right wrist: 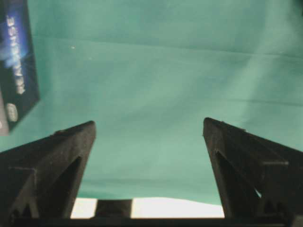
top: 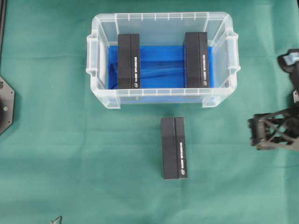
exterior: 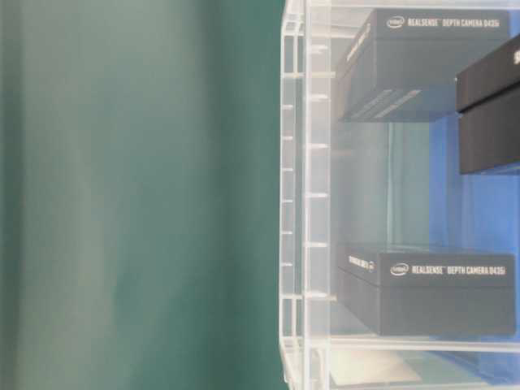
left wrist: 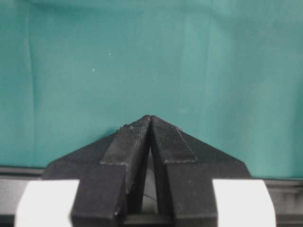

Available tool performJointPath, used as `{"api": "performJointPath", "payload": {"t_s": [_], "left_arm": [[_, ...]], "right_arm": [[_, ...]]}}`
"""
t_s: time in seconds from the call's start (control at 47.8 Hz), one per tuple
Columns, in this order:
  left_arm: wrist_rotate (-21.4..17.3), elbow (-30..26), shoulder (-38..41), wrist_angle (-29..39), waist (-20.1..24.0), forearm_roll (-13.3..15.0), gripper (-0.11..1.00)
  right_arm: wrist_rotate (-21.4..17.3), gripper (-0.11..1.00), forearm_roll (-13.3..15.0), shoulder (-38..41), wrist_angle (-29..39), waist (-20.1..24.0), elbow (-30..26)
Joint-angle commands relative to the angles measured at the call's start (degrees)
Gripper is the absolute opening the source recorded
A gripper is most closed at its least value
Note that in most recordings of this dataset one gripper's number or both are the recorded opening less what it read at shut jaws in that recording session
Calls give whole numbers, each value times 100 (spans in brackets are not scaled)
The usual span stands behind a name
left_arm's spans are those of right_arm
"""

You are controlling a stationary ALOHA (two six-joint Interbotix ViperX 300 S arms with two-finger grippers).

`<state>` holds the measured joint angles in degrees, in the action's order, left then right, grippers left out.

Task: Take the box out of the case with the right arm.
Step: 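Open the right gripper and withdraw it to the right, then move the right gripper back over the left box in the case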

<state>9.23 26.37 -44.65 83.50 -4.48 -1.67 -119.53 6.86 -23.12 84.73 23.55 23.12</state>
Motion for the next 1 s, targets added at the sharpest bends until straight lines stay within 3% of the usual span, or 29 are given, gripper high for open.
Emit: {"api": "performJointPath", "payload": {"t_s": [0.0, 0.293, 0.544, 0.711, 0.983], "left_arm": [[-9, -141, 18, -18, 0, -18, 0], [-9, -141, 18, -18, 9, -18, 0], [-9, -141, 18, -18, 0, -18, 0], [-9, -132, 18, -18, 9, -9, 0], [0, -132, 18, -18, 0, -18, 0]], "right_arm": [[18, 89, 0, -158, 70, 35, -18], [44, 89, 26, -105, 53, 35, -44], [308, 89, 79, -185, 62, -325, 0], [984, 89, 114, -387, 62, -984, 141], [2487, 89, 114, -659, 70, -2470, 360]]}}
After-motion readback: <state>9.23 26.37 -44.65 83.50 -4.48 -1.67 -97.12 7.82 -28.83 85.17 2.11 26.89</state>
